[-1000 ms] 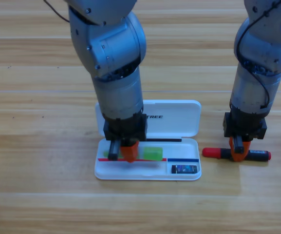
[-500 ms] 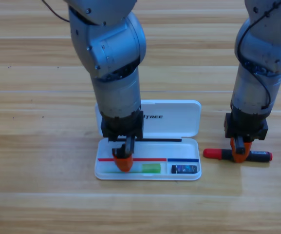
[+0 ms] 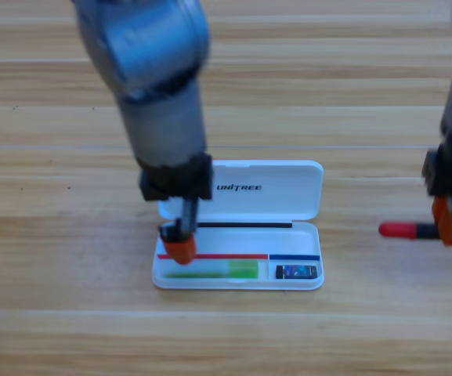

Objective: Clean up eraser and pencils

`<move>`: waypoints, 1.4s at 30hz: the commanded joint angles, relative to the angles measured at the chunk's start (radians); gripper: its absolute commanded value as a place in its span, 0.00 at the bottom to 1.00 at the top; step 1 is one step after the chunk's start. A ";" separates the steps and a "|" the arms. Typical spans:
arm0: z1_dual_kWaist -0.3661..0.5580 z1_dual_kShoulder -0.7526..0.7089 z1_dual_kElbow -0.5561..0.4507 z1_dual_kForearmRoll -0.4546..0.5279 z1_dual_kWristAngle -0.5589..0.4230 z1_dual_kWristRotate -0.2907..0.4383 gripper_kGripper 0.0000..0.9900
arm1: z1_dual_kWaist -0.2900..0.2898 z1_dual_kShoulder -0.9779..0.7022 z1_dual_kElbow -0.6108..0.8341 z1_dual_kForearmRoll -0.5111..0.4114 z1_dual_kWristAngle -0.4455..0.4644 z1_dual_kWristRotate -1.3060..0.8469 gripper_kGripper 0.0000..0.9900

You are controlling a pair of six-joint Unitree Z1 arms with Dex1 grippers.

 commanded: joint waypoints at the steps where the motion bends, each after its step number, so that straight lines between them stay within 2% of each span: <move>1: 0.123 -0.231 -0.004 0.099 -0.090 0.017 1.00 | 0.095 -0.039 -0.079 0.041 0.042 0.038 0.00; 5: 0.284 -0.344 -0.007 0.107 -0.184 0.036 1.00 | 0.146 0.050 -0.175 0.052 0.049 0.068 0.00; 8: 0.375 -0.370 -0.013 0.103 -0.208 0.043 1.00 | 0.181 0.145 -0.279 0.076 0.069 0.074 0.00; 15: 0.474 -0.396 0.030 0.060 -0.274 0.049 1.00 | 0.237 0.360 -0.532 0.138 0.068 0.072 0.00; 19: 0.496 -0.416 0.078 0.015 -0.303 0.049 1.00 | 0.246 0.435 -0.616 0.147 0.061 0.072 0.00; 25: 0.503 -0.439 0.156 -0.045 -0.303 0.063 1.00 | 0.249 0.483 -0.655 0.147 0.058 0.071 0.00; 42: 0.511 -0.456 0.177 -0.049 -0.293 0.077 1.00 | 0.249 0.547 -0.728 0.147 0.017 0.060 0.00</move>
